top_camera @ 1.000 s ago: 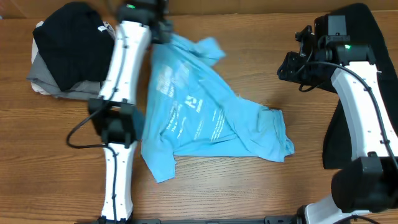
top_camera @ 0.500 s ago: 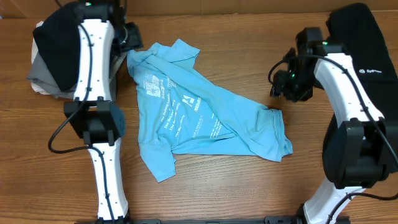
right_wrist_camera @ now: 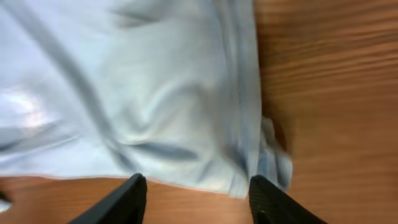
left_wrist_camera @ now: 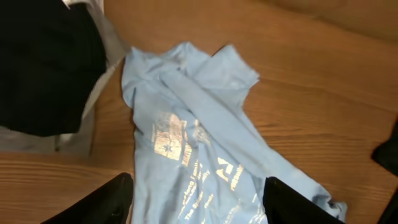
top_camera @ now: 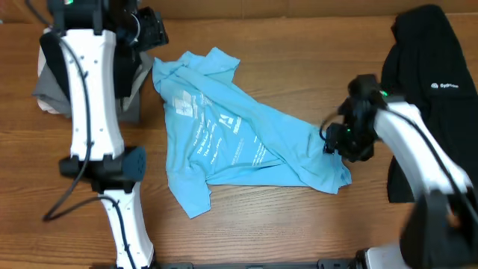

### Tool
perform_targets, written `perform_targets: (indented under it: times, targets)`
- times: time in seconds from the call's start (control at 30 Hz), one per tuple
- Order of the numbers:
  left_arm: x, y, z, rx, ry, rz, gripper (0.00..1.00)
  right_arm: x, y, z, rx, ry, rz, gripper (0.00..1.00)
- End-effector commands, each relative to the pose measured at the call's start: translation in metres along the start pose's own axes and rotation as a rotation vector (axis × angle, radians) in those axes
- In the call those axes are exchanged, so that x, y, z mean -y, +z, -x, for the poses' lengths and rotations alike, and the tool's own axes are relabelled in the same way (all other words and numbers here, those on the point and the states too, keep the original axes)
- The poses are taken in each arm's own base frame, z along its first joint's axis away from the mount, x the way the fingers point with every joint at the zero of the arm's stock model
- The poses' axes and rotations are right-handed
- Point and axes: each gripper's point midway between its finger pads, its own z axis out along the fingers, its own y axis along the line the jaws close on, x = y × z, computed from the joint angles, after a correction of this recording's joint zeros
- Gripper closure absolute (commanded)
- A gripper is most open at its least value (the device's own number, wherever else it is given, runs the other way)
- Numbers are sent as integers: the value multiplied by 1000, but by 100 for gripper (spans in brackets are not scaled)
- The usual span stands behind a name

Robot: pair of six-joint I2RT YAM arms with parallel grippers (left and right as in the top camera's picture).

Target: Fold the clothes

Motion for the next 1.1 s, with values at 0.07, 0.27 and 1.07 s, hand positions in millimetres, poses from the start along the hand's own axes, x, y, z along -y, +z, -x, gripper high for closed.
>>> perform_targets:
  times: [0.07, 0.27, 1.07]
  targets:
    - [23, -29, -6, 57, 78, -14, 30, -2, -23, -27, 150, 26, -23, 43]
    - [36, 1, -25, -10, 144, 78, 30, 25, 19, -30, 207, 187, -146, 51]
    - [47, 49, -37, -84, 178, 91, 30, 26, 52, -43, 180, 232, -99, 69]
